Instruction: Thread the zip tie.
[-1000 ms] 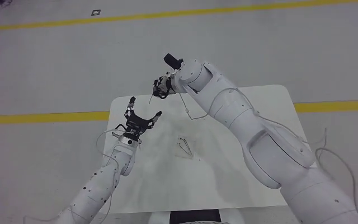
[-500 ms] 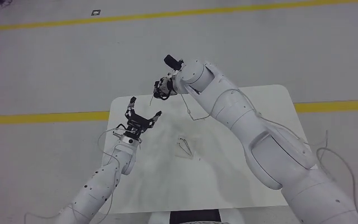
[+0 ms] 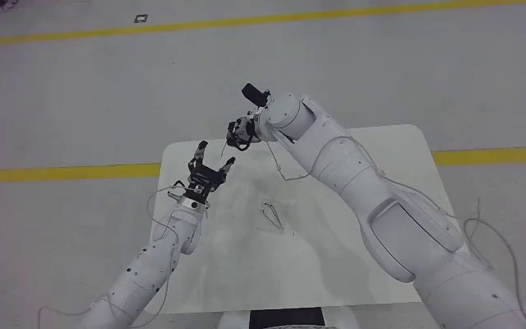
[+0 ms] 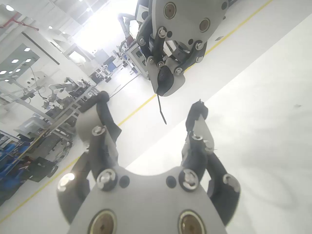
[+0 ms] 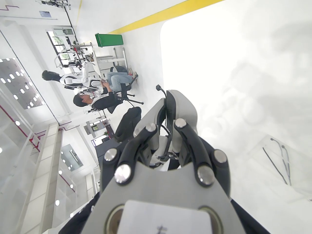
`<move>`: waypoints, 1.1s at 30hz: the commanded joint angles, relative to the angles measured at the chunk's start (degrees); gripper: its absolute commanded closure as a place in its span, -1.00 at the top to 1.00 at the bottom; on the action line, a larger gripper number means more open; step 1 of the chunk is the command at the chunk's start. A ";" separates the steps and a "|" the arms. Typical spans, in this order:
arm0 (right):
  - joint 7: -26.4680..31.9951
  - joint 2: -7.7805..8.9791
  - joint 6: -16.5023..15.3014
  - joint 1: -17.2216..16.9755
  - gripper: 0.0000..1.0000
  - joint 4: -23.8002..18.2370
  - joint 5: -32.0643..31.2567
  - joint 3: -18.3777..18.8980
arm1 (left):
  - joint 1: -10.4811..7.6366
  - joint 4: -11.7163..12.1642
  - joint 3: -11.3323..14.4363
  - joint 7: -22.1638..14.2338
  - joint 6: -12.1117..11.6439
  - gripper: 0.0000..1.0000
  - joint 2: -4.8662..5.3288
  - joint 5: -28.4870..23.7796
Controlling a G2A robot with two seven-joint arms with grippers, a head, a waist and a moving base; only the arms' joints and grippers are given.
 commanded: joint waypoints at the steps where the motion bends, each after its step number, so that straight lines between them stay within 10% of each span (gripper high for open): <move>1: 0.20 0.04 0.00 -0.10 -1.00 -0.14 -0.29 0.11 | -0.17 0.16 0.21 -0.10 0.11 -0.18 0.05 0.00; 33: 0.36 0.05 0.00 -0.13 -1.00 -0.20 -0.38 0.13 | -2.67 2.98 2.72 -1.03 0.64 -0.58 -1.44 -0.33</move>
